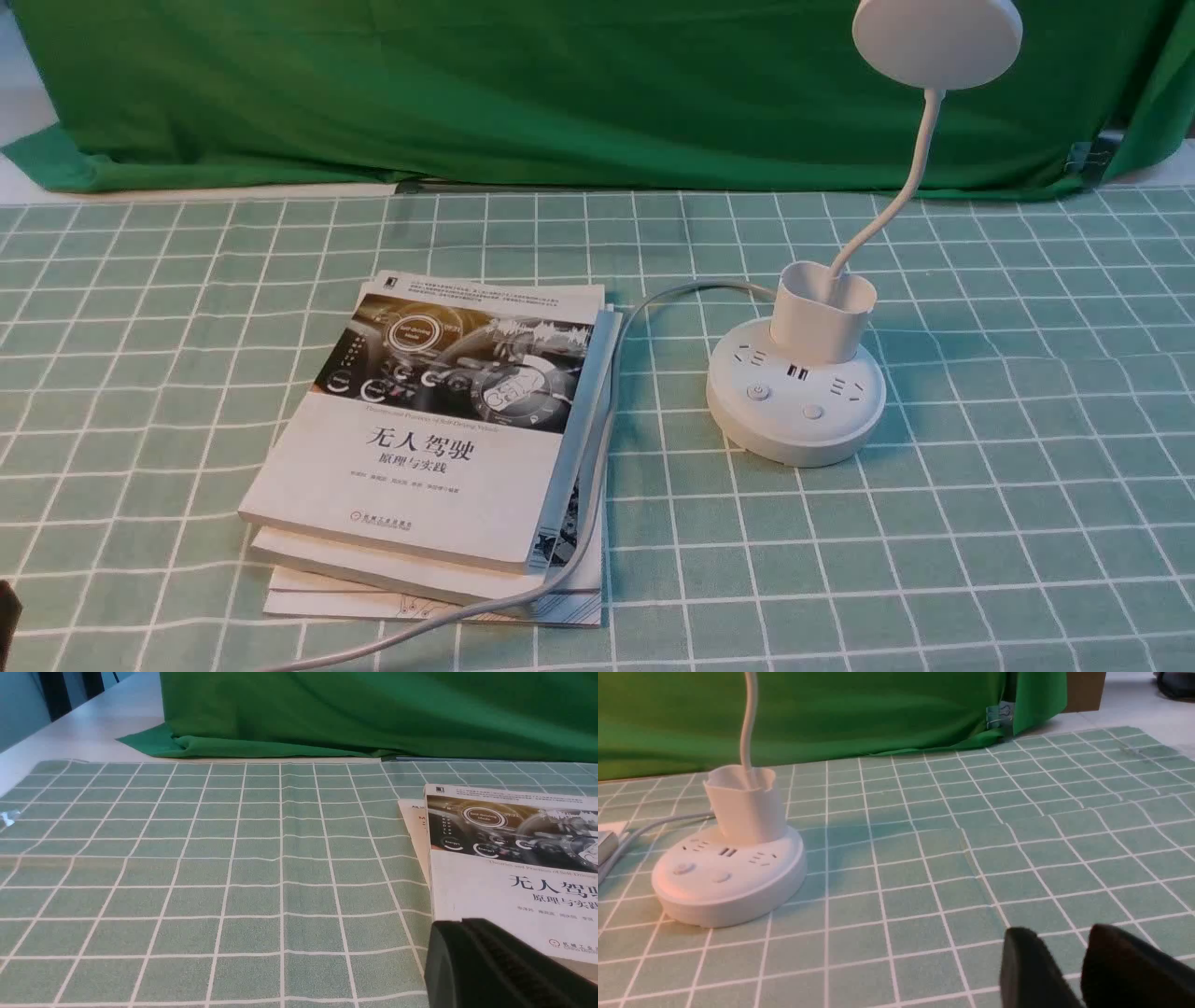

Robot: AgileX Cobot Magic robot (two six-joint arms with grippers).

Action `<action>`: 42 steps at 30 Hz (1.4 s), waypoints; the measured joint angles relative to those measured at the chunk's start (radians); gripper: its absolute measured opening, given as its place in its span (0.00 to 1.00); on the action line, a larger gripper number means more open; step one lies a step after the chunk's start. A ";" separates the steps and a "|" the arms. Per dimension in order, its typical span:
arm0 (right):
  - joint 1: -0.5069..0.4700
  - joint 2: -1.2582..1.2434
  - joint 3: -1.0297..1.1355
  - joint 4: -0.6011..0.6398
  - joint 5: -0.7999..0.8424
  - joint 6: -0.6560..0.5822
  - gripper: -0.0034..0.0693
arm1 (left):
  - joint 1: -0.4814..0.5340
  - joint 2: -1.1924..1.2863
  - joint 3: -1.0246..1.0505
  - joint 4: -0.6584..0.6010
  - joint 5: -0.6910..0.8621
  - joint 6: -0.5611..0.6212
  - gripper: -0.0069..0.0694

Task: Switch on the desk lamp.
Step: Use the right arm to press the button switch on the lamp holder

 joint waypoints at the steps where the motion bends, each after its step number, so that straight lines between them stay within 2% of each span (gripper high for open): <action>1: 0.000 0.000 0.000 0.000 0.000 0.000 0.38 | 0.000 0.000 0.000 0.000 0.000 0.000 0.12; 31: 0.000 0.000 0.000 0.000 0.001 -0.001 0.38 | 0.000 0.000 0.000 0.000 0.000 0.000 0.12; 33: 0.000 0.000 0.000 0.006 -0.001 0.030 0.38 | 0.000 0.000 0.000 0.000 0.000 0.000 0.12; 35: 0.000 0.000 0.000 0.045 -0.004 0.149 0.38 | 0.000 0.000 0.000 0.000 0.000 0.000 0.12; 36: 0.000 0.000 0.000 0.050 -0.004 0.164 0.38 | 0.000 0.000 0.000 0.000 0.000 0.000 0.12; 38: 0.000 0.000 0.000 0.134 -0.004 0.457 0.38 | 0.000 0.000 0.000 0.000 0.000 0.000 0.12; 40: 0.000 0.000 0.000 0.173 -0.004 0.673 0.38 | 0.000 0.000 0.000 0.000 0.000 0.000 0.12; 42: 0.000 0.000 0.000 0.189 -0.004 0.835 0.38 | 0.000 0.000 0.000 0.000 0.000 0.000 0.12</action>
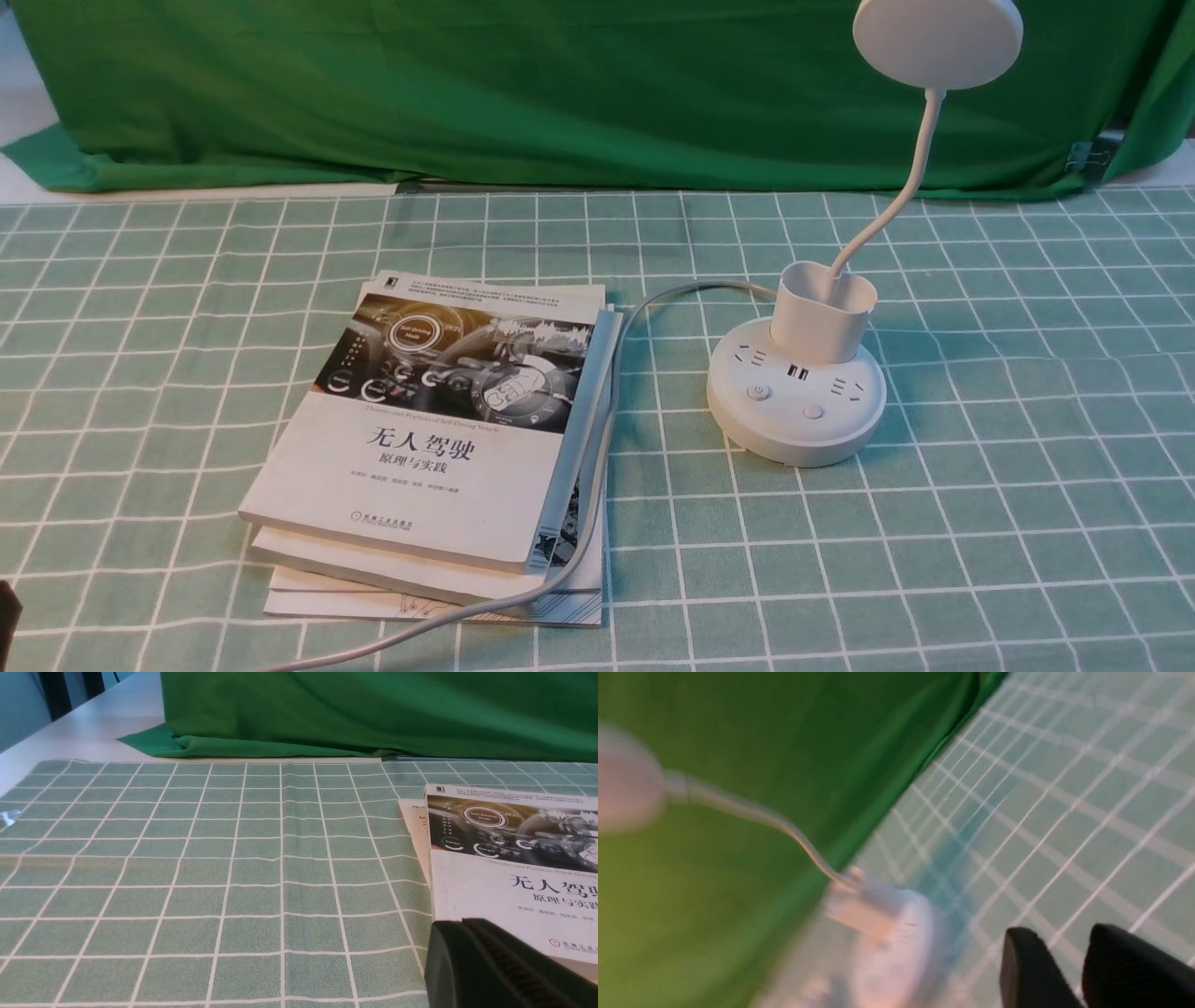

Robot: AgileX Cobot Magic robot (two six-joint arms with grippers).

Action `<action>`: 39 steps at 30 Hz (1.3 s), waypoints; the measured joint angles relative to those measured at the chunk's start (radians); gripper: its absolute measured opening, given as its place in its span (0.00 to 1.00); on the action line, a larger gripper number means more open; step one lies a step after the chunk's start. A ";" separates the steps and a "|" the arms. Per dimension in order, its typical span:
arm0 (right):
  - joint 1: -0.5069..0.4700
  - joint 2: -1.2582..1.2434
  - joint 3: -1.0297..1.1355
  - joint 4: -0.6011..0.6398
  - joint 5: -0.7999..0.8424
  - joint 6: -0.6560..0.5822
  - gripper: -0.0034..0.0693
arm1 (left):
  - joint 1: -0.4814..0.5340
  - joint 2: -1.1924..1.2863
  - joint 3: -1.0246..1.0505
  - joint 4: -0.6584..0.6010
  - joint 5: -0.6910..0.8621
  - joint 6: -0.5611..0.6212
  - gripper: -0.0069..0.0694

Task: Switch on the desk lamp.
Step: Use the right arm to press the button switch on the lamp holder

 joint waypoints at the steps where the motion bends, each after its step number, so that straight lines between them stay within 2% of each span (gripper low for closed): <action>1: 0.000 0.000 0.000 0.004 0.000 0.049 0.38 | 0.000 0.000 0.000 0.000 0.000 0.000 0.12; 4: 0.000 0.000 0.000 0.007 0.000 0.072 0.38 | 0.000 0.000 0.000 0.000 0.000 0.000 0.12; 8: 0.000 0.000 0.000 0.002 0.000 -0.016 0.38 | 0.000 0.000 0.000 0.000 0.000 0.000 0.12; 11: 0.000 0.000 0.000 -0.005 -0.045 -0.207 0.38 | 0.000 0.000 0.000 0.000 0.000 0.000 0.12; 14: 0.000 0.008 -0.028 -0.008 -0.075 -0.347 0.37 | 0.000 0.000 0.000 0.000 0.000 0.000 0.12; 15: 0.000 0.011 -0.033 -0.008 -0.074 -0.347 0.37 | 0.000 0.000 0.000 0.000 0.000 0.000 0.12; 16: 0.000 0.045 -0.097 -0.008 -0.067 -0.449 0.33 | 0.000 0.000 0.000 0.000 0.000 0.000 0.12; 18: 0.000 0.096 -0.172 -0.008 -0.053 -0.543 0.25 | 0.000 0.000 0.000 0.000 0.000 0.000 0.12; 20: 0.000 0.233 -0.344 -0.008 0.019 -0.742 0.12 | 0.000 0.000 0.000 0.000 0.000 0.000 0.12; 21: 0.000 0.245 -0.358 -0.008 0.026 -0.758 0.11 | 0.000 0.000 0.000 0.000 0.000 0.000 0.12; 23: 0.000 0.403 -0.539 -0.009 0.142 -0.934 0.09 | 0.000 0.000 0.000 0.000 0.000 0.000 0.12; 27: 0.003 0.668 -0.818 -0.006 0.356 -1.136 0.08 | 0.000 0.000 0.000 0.000 0.000 0.000 0.12; 31: 0.046 0.862 -0.965 -0.005 0.488 -1.212 0.08 | 0.000 0.000 0.000 0.000 0.000 0.000 0.12; 34: 0.131 1.030 -1.039 -0.005 0.579 -1.265 0.08 | 0.000 0.000 0.000 0.000 0.000 0.000 0.12; 39: 0.234 1.269 -1.115 -0.009 0.615 -1.297 0.08 | 0.000 0.000 0.000 0.000 0.000 0.000 0.12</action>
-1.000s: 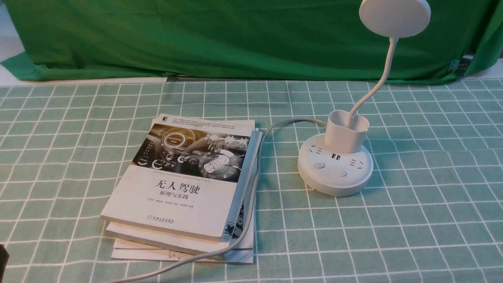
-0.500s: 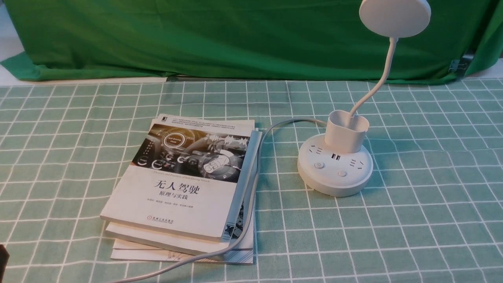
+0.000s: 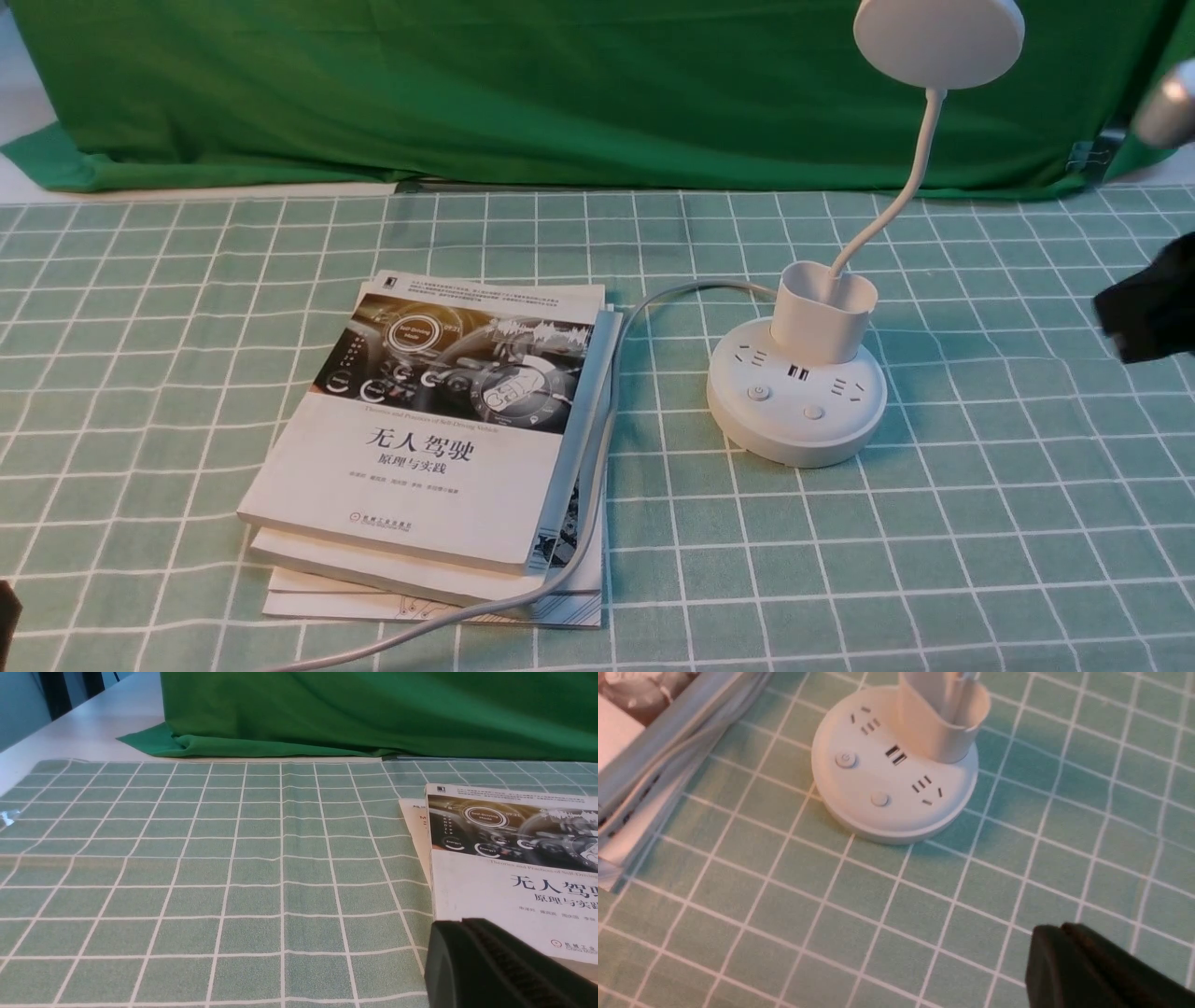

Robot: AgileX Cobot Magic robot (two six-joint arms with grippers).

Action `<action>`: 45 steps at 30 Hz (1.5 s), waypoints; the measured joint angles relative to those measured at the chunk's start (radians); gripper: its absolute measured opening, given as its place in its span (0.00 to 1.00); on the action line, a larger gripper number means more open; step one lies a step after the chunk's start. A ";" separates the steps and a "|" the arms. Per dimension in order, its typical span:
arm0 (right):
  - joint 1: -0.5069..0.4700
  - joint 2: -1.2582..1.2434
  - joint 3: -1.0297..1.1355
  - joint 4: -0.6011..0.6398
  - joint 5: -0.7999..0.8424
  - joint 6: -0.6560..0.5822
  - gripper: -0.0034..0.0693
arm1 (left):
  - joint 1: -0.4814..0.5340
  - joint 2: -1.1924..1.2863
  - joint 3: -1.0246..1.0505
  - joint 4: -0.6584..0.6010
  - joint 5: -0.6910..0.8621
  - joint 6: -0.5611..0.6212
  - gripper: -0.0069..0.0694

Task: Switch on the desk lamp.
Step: Use the right arm to press the button switch on the lamp holder

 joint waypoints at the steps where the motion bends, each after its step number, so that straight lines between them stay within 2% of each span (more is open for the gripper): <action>1: 0.008 0.042 -0.009 0.000 -0.003 -0.002 0.08 | 0.000 0.000 0.000 0.000 0.000 0.000 0.12; 9: 0.100 0.283 -0.032 0.000 -0.149 -0.009 0.08 | 0.000 0.000 0.000 0.000 0.000 0.000 0.12; 22: 0.150 0.492 -0.032 0.093 -0.383 -0.010 0.08 | 0.000 0.000 0.000 0.000 0.000 0.000 0.12; 45: 0.169 0.562 -0.032 0.100 -0.461 -0.011 0.08 | 0.000 0.000 0.000 0.000 0.000 0.000 0.12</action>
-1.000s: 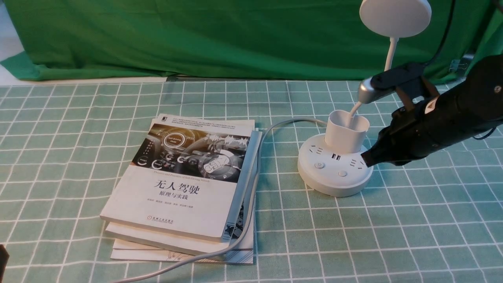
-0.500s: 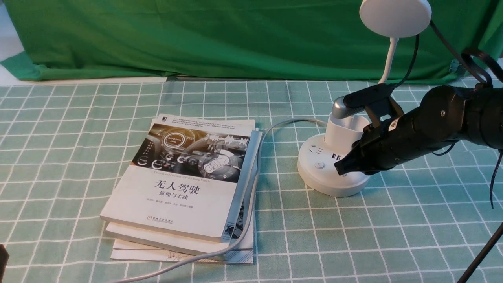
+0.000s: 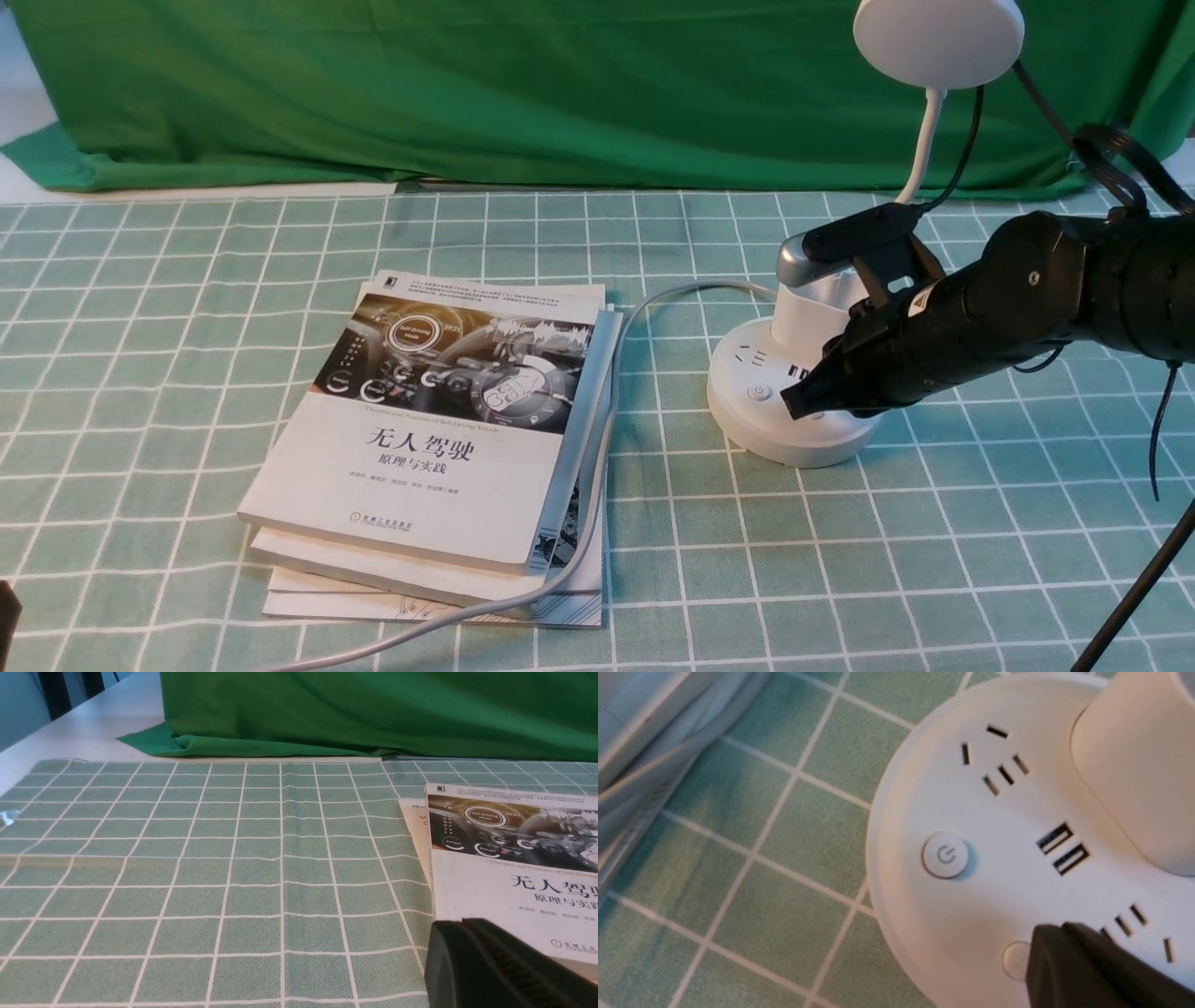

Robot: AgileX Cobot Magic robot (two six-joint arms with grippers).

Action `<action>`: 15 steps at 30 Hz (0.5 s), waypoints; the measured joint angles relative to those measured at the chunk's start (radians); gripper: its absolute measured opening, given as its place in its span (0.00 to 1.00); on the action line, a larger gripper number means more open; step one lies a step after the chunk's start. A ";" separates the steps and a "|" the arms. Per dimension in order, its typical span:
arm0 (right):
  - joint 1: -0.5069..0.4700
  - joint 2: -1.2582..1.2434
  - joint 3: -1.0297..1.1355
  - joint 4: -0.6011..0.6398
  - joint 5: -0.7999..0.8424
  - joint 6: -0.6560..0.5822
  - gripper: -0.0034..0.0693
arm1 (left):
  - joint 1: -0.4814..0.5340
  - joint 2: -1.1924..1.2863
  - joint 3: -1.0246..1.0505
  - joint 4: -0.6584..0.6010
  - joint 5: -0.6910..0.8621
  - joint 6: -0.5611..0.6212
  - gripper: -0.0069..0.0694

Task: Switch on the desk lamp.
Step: Use the right arm to press the button switch on the lamp holder

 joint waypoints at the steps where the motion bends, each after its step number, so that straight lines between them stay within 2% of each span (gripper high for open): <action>1: 0.000 0.000 0.000 0.000 0.000 0.000 0.08 | 0.000 0.000 0.000 0.000 0.000 0.000 0.12; 15: 0.003 0.037 -0.006 0.000 0.005 0.000 0.08 | 0.000 0.000 0.000 0.000 0.000 0.000 0.12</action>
